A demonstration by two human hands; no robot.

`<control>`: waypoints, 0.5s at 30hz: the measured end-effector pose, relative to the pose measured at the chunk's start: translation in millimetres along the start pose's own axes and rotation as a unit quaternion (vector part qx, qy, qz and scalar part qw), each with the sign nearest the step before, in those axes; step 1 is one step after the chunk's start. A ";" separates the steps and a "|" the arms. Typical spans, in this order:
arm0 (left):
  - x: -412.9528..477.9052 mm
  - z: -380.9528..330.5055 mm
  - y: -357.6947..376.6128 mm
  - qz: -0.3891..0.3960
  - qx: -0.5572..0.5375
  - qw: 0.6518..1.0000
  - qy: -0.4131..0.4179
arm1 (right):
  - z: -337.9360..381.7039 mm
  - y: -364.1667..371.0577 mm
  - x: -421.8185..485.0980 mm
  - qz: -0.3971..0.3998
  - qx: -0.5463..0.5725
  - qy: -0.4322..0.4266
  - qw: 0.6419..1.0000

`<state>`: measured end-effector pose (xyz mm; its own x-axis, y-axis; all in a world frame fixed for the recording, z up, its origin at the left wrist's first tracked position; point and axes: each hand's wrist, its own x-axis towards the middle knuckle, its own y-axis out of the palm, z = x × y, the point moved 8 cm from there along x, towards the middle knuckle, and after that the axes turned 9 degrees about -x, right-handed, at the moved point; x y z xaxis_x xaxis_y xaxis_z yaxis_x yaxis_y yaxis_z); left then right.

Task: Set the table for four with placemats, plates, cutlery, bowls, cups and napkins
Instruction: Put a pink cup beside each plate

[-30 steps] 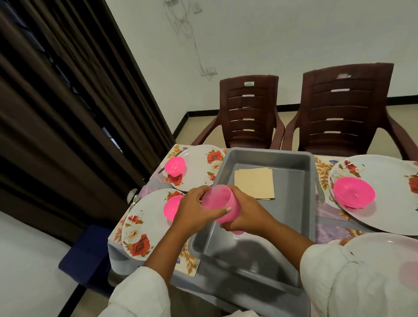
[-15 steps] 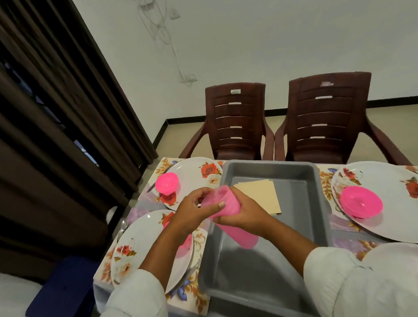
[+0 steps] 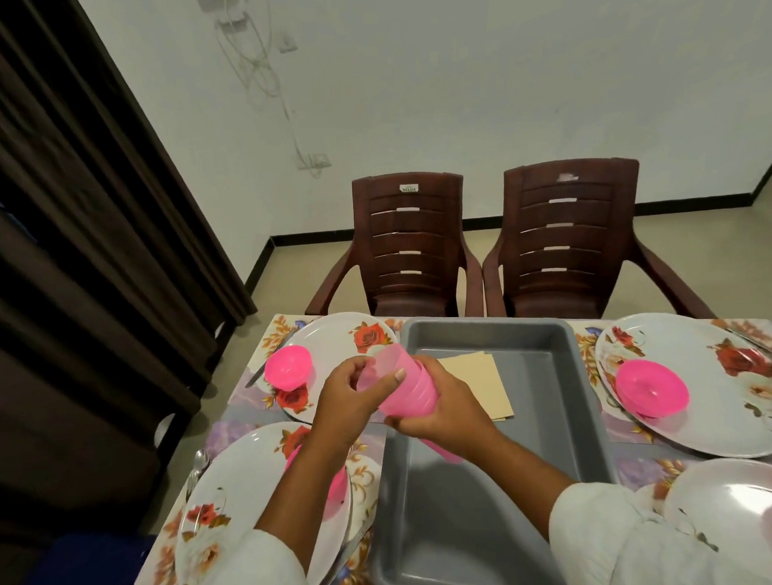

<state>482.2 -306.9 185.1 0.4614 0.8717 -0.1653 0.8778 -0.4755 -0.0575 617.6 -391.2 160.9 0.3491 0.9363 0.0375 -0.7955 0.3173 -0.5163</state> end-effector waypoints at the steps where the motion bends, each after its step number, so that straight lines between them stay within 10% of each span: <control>1: 1.0 -0.9 -1.9 -0.003 -0.010 1.000 0.000 | 1.0 -0.4 1.5 -0.003 -0.006 -0.002 1.000; 15: 39.4 39.3 -90.2 -0.118 -0.055 0.991 -0.033 | -25.3 -2.0 8.8 -0.053 -0.057 0.052 0.996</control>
<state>416.2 -234.3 145.1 0.2348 0.9457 -0.2248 0.9708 -0.2397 0.0057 634.7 -387.4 140.6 0.4811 0.8766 0.0113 -0.6924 0.3879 -0.6083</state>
